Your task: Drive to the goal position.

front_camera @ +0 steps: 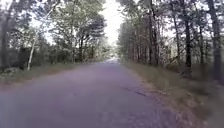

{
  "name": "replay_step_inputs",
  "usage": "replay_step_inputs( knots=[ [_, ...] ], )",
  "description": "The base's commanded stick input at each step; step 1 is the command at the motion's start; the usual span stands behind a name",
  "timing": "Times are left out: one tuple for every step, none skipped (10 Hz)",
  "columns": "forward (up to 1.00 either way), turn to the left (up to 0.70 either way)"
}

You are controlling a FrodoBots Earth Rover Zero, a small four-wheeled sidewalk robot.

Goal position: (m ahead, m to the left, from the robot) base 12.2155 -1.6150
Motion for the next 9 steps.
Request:
replay_step_inputs(
  knots=[
    [0.45, -0.27],
    [0.45, -0.02],
    [0.45, 0.00],
    [0.45, 0.00],
    [0.45, 0.00],
    [0.45, 0.00],
    [0.45, 0.00],
    [0.45, 0.00],
    [0.45, 0.00]
  ],
)
